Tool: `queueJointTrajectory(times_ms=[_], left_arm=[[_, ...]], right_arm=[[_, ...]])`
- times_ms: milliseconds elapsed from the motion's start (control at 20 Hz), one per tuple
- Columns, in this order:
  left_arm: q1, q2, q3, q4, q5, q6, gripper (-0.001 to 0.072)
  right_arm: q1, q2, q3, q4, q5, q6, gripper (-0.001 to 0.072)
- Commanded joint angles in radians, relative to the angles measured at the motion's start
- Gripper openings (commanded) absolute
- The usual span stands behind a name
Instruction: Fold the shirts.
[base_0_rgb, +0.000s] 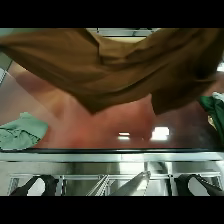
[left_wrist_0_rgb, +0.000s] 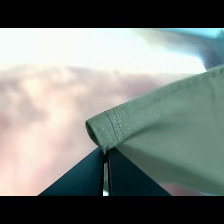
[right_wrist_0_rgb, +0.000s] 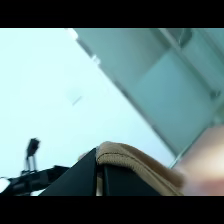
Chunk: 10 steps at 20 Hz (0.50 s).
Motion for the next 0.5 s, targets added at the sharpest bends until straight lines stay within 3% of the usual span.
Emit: queueJointTrajectory(times_ms=[0, 150, 200, 300, 450], left_arm=[[0.17, 0.172, 0.087, 0.001, 0.004, 0.011, 0.0019], [0.218, 0.232, 0.123, 0.0, 0.064, 0.045, 0.0019], [0.201, 0.229, 0.122, 0.0, 0.08, 0.102, 0.0019], [0.124, 0.166, 0.122, -0.006, 0.038, 0.16, 0.002], [-0.089, -0.04, 0.122, 0.063, -0.009, 0.18, 0.002]], right_arm=[[-0.181, 0.209, 0.001, 0.031, 0.021, 0.012, 0.0021], [-0.234, 0.306, 0.001, -0.025, -0.037, 0.012, 0.0022], [-0.23, 0.315, 0.0, -0.095, -0.063, 0.014, 0.0022], [-0.176, 0.291, -0.005, -0.31, -0.097, 0.109, 0.0022], [0.006, 0.185, -0.067, -0.474, -0.155, 0.109, 0.0022]])
